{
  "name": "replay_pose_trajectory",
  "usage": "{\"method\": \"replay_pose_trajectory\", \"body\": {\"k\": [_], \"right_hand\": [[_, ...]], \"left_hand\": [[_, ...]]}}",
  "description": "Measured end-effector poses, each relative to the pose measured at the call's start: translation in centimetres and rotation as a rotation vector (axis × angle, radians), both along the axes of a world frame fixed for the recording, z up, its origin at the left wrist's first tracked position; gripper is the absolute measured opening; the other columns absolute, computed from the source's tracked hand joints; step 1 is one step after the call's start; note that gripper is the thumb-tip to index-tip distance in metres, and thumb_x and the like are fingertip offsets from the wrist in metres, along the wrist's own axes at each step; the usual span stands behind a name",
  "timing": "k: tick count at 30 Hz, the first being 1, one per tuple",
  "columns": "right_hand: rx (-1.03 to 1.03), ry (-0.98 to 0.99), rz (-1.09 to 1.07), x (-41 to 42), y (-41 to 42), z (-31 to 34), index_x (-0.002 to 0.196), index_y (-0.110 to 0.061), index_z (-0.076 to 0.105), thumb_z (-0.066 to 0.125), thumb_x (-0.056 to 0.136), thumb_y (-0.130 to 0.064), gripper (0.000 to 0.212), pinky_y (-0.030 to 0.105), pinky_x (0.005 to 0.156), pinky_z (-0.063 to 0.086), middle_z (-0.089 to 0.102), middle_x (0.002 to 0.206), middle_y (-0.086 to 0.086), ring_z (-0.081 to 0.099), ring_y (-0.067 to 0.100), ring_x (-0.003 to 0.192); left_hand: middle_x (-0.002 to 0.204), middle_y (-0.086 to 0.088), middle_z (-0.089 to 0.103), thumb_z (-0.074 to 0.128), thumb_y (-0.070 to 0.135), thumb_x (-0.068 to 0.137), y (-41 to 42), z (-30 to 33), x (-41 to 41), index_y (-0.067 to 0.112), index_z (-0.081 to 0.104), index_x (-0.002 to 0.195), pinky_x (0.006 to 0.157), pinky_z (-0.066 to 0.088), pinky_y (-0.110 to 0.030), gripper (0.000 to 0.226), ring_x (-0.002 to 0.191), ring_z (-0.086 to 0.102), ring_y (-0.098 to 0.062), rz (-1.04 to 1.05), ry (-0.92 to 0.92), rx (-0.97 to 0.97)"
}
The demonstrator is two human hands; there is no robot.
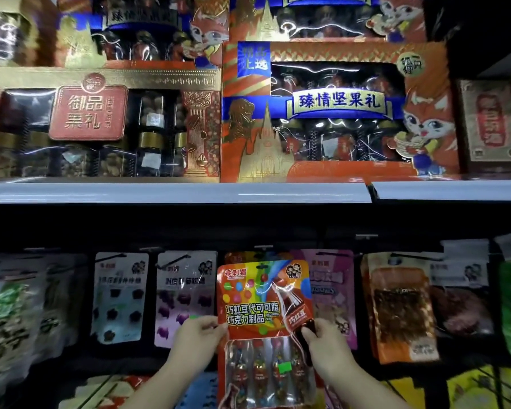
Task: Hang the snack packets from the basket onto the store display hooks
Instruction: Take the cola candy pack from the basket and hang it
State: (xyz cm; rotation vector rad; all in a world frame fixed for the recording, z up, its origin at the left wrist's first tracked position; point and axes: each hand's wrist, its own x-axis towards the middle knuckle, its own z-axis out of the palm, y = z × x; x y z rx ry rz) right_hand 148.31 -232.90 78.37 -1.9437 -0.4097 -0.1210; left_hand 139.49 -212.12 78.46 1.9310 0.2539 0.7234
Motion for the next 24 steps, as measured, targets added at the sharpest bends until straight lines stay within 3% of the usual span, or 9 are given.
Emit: {"method": "replay_pose_trajectory", "body": {"k": [3,8,12,17,19,21,24], "right_hand": [[-0.014,-0.002,-0.005,1.0,0.3,0.2,0.098,-0.012,0.058,0.044,0.100,-0.017,0.015,0.020,0.056,0.037,0.061,0.086,-0.001,0.055,0.011,0.075],[-0.064,-0.024,-0.023,3.0,1.4,0.4,0.084,-0.017,0.051,0.045,0.099,-0.015,0.016,0.015,0.054,0.033,0.052,0.077,-0.008,0.053,0.014,0.080],[-0.103,-0.039,-0.035,4.0,2.3,0.1,0.076,-0.021,0.044,0.045,0.100,-0.016,0.024,0.022,0.058,0.035,0.049,0.076,-0.008,0.051,0.015,0.081],[-0.086,-0.011,-0.010,3.7,2.4,-0.2,0.075,-0.022,0.042,0.044,0.100,-0.018,0.026,0.017,0.054,0.033,0.051,0.079,-0.006,0.050,0.012,0.075],[-0.094,-0.025,-0.025,3.3,2.0,-0.2,0.079,-0.021,0.042,0.047,0.099,-0.020,0.020,0.018,0.052,0.031,0.049,0.078,-0.007,0.049,0.011,0.074],[-0.070,-0.033,-0.058,2.8,1.4,0.0,0.096,-0.015,0.043,0.052,0.096,-0.020,0.010,0.023,0.057,0.036,0.051,0.082,-0.004,0.052,0.016,0.080],[-0.076,-0.098,-0.087,2.0,0.5,0.6,0.112,-0.011,0.043,0.057,0.093,-0.019,0.025,0.029,0.071,0.043,0.055,0.087,-0.002,0.058,0.021,0.088]], "left_hand": [[0.061,0.000,0.070,0.064,0.019,0.090,0.5,-0.1,1.3,0.013,0.072,0.063,0.065,0.047,-0.028,0.029,0.061,0.058,-0.014,0.035,0.040,0.024],[0.077,-0.009,0.075,0.064,0.028,0.088,1.7,-0.7,3.8,0.019,0.075,0.074,0.084,0.055,-0.045,0.020,0.080,0.071,-0.033,0.069,0.100,0.043],[0.064,-0.004,0.071,0.064,0.025,0.089,1.7,-0.5,4.8,0.011,0.072,0.071,0.074,0.055,-0.031,0.024,0.064,0.063,-0.015,0.123,0.077,0.055],[0.079,0.004,0.074,0.062,0.031,0.090,1.9,-0.7,4.8,0.015,0.072,0.088,0.081,0.054,-0.029,0.019,0.080,0.069,-0.013,0.167,0.071,0.080],[0.086,0.006,0.073,0.063,0.031,0.090,1.9,-0.9,4.3,0.015,0.070,0.103,0.083,0.054,-0.032,0.022,0.084,0.067,-0.011,0.190,0.045,0.113],[0.089,0.009,0.070,0.063,0.030,0.089,1.6,-0.7,3.4,0.017,0.063,0.115,0.075,0.053,-0.027,0.028,0.084,0.064,-0.009,0.232,0.021,0.186],[0.106,0.010,0.067,0.061,0.037,0.089,0.9,0.0,1.9,0.022,0.052,0.131,0.064,0.048,-0.021,0.045,0.087,0.062,-0.008,0.325,0.019,0.365]]}}
